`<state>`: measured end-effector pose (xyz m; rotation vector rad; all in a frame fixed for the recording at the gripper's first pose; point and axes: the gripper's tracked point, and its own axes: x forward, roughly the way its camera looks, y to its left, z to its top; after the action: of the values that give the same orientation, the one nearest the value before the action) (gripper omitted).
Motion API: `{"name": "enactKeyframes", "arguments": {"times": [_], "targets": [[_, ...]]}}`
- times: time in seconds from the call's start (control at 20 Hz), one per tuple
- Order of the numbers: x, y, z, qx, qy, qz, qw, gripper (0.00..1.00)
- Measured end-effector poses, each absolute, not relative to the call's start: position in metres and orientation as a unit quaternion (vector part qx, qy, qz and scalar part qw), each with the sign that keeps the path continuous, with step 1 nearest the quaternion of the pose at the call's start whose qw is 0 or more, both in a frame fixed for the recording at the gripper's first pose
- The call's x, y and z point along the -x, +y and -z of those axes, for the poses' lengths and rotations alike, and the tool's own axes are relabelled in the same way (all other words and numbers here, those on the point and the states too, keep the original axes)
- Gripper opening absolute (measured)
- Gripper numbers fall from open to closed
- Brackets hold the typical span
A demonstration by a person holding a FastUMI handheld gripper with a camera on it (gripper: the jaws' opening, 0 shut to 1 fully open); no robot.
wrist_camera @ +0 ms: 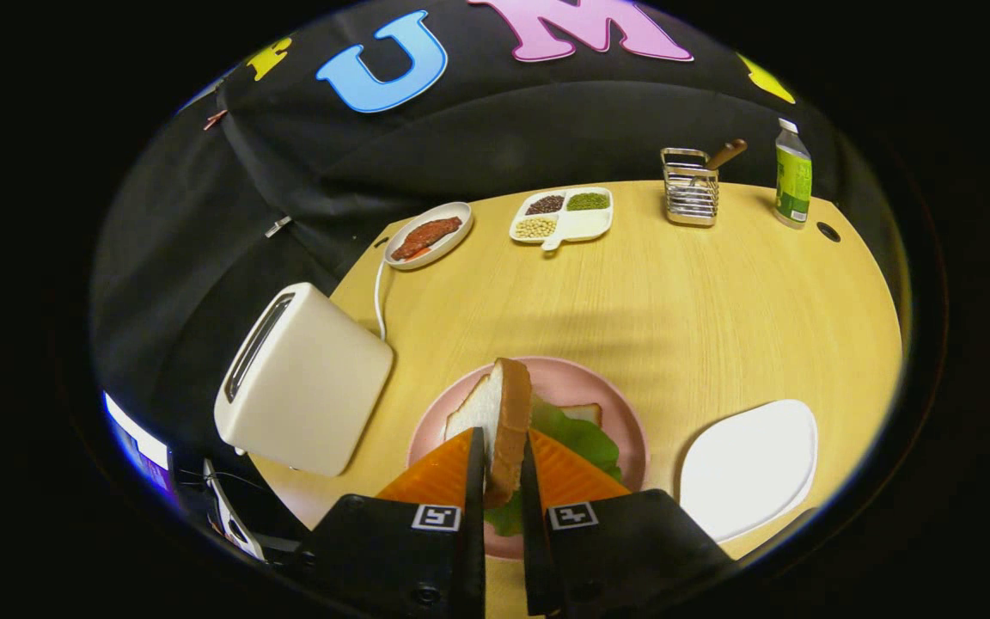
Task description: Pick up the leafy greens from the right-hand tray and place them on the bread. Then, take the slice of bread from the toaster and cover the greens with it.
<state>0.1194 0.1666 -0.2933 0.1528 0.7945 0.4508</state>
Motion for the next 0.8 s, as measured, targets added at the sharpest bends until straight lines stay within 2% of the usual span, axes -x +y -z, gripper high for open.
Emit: {"name": "enactKeyframes", "arguments": {"times": [0.05,0.1,0.25,0.3,0.35,0.55,0.6,0.7,0.8], "targets": [[-0.121,0.161,0.297,-0.07,0.385,-0.207,0.897,0.24],[-0.122,0.157,0.299,-0.065,0.386,-0.203,0.898,0.34],[-0.117,0.147,0.304,-0.045,0.39,-0.194,0.899,0.39],[-0.117,0.144,0.306,-0.036,0.389,-0.194,0.9,0.46],[-0.117,0.141,0.307,-0.026,0.387,-0.19,0.902,0.46],[-0.118,0.133,0.302,-0.009,0.37,-0.188,0.91,0.77],[-0.118,0.132,0.296,-0.007,0.363,-0.191,0.912,0.9],[-0.12,0.129,0.274,-0.005,0.331,-0.198,0.923,0.99],[-0.122,0.123,0.241,-0.002,0.287,-0.198,0.937,0.99]]}}
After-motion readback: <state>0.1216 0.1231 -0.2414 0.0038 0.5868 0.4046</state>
